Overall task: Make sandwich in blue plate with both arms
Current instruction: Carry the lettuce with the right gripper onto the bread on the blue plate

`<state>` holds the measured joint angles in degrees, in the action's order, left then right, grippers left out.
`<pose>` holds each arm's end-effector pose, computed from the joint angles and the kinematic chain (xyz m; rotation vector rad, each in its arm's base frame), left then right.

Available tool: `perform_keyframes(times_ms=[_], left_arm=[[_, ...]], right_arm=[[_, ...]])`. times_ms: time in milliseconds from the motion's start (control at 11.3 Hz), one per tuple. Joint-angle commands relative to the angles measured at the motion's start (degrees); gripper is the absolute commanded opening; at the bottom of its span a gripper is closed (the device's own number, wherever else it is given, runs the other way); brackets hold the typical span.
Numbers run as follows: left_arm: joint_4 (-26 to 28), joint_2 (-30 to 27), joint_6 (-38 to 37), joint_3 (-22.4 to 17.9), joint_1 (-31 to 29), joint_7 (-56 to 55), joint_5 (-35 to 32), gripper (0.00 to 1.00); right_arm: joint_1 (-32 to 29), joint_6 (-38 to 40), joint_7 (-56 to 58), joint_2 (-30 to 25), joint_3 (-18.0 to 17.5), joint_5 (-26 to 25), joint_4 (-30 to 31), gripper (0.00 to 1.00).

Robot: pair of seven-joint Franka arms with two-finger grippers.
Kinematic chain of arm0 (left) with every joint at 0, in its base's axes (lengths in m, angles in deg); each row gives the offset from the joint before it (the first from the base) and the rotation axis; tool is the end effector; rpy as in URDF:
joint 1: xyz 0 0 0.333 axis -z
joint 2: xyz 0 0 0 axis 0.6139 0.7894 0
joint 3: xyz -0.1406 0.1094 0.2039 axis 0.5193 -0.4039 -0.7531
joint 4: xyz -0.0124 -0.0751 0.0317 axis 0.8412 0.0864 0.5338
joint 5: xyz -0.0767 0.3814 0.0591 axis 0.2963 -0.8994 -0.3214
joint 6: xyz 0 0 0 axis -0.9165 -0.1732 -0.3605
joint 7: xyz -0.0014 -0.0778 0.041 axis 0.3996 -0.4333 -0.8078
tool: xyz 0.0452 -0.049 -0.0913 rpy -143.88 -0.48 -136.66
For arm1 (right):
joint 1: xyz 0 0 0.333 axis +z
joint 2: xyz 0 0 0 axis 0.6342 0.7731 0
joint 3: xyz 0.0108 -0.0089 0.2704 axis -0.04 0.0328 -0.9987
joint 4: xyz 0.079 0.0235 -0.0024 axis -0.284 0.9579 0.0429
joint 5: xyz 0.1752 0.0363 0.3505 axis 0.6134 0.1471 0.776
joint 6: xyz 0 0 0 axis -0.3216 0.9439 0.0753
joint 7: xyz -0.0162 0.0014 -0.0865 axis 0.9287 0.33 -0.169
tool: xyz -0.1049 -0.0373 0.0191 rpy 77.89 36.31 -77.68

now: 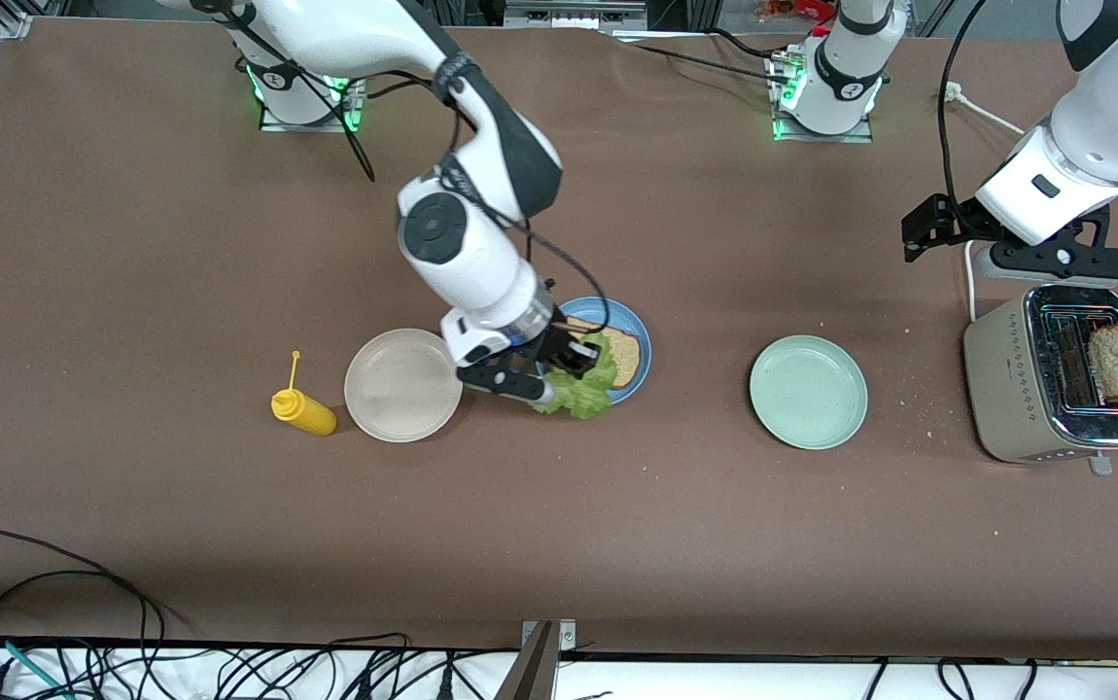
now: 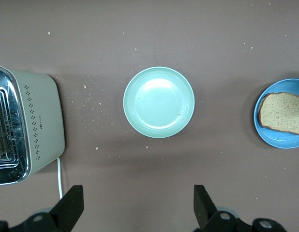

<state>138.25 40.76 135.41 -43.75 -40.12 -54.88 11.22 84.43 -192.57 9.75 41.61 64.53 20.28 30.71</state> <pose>0.5517 -0.0786 0.5218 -3.1218 0.1339 0.0442 0.5830 0.4822 0.3231 -2.6859 0.4808 -0.1167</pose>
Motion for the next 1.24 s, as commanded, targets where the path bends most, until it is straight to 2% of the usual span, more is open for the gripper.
perform_keyframes(times_ms=[0, 177, 443, 1152], left_arm=[[0.0, -0.3, 0.5, 0.0, -0.2, -0.2, 1.4, 1.00], [0.0, -0.3, 0.5, 0.0, -0.2, -0.3, 1.4, 1.00], [-0.1, -0.3, 0.5, 0.0, -0.2, -0.3, 1.4, 1.00], [-0.1, -0.3, 0.4, 0.2, 0.0, -0.2, 1.4, 1.00]], right_arm=[[3.9, -7.6, -6.3, 7.2, 2.4, 1.3, -4.5, 0.00], [4.6, -8.8, -6.4, 8.6, 2.3, 1.2, -4.0, 0.00], [5.1, -8.8, -6.1, 7.3, 1.8, 0.4, 2.1, 0.00], [7.5, -13.0, -4.9, 7.3, 1.8, 0.1, 9.9, 0.00]])
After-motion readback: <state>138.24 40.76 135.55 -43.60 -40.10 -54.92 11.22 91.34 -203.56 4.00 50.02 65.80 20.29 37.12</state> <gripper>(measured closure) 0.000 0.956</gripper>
